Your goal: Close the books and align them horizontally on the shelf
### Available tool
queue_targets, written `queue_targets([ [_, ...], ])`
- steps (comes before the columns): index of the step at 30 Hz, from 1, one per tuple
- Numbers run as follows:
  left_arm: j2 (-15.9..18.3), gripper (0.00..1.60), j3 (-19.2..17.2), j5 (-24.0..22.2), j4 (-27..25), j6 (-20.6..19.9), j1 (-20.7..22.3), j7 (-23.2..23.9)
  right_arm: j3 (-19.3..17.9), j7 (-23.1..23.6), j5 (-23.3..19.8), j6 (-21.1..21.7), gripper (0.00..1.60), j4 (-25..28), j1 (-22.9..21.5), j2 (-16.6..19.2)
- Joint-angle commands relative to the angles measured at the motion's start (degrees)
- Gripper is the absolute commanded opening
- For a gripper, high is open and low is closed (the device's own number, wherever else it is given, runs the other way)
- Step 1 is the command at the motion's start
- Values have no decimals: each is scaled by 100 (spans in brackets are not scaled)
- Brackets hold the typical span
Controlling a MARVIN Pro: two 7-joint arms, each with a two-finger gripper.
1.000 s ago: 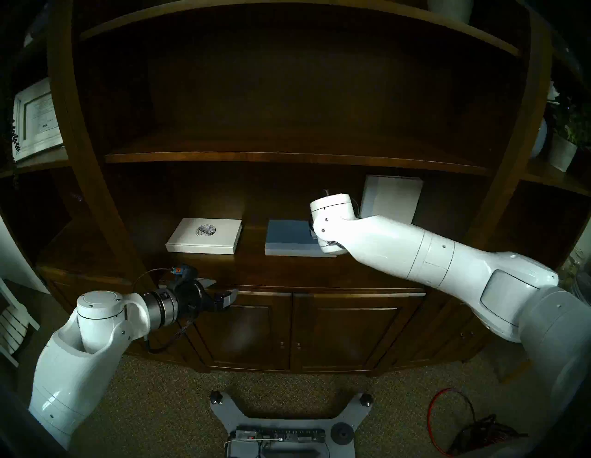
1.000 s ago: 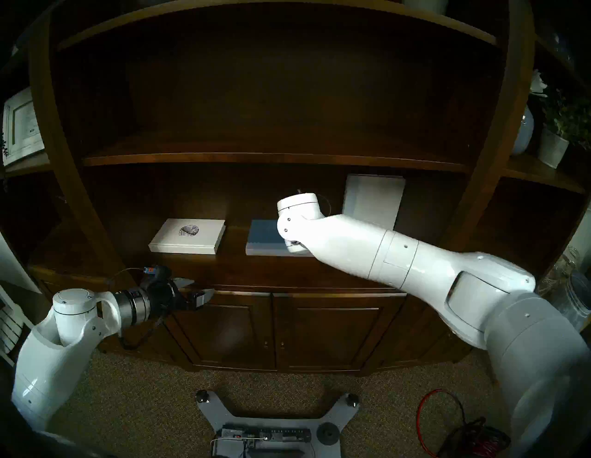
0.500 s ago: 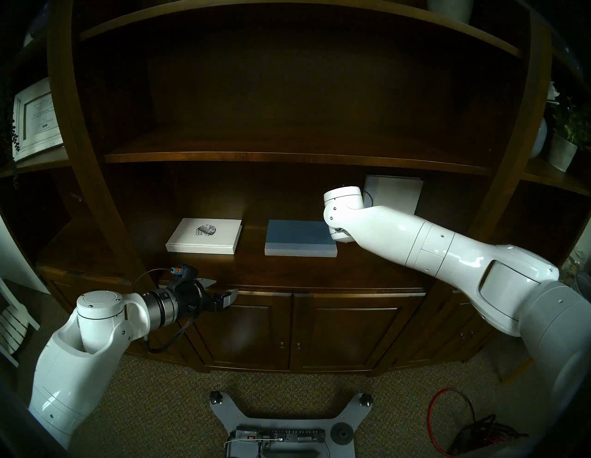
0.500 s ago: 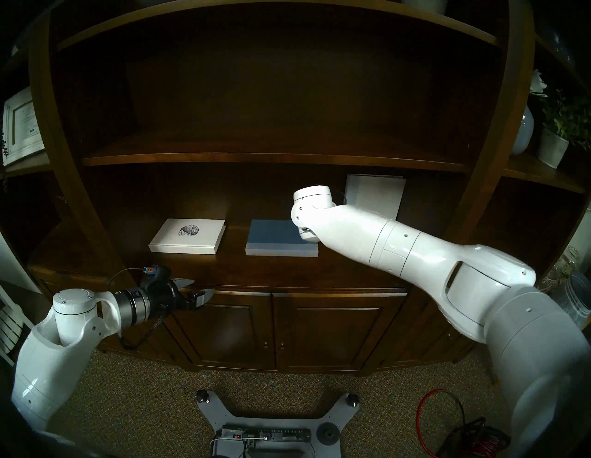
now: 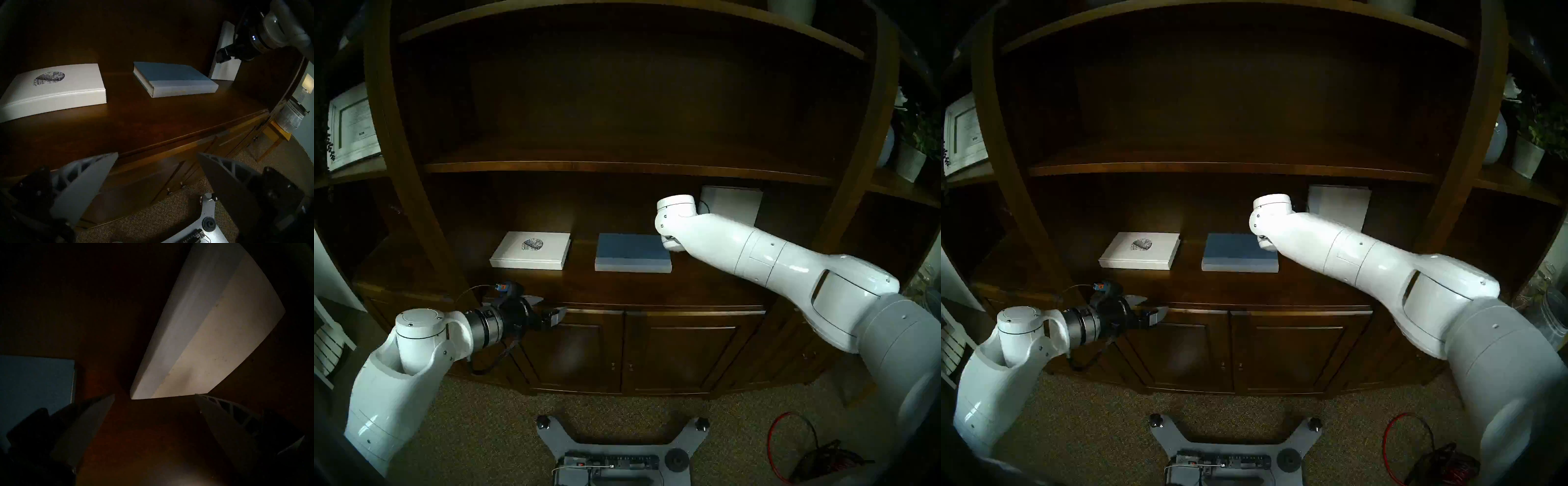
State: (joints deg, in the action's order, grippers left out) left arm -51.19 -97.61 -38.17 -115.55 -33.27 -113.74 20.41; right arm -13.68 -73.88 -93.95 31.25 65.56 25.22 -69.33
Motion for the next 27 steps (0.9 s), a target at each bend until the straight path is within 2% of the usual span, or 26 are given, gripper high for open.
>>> queue_targets([
  [1, 8, 160, -46, -6, -113, 47, 99, 5, -51, -595, 105, -38, 160, -237, -382, -223],
  [19, 7, 160, -47, -6, -115, 47, 99, 5, 2, -783, 8, -195, 160, -524, -321, -477],
  [27, 7, 160, -47, -6, -114, 47, 99, 5, 105, -838, 62, -242, 160, -885, -393, -711],
])
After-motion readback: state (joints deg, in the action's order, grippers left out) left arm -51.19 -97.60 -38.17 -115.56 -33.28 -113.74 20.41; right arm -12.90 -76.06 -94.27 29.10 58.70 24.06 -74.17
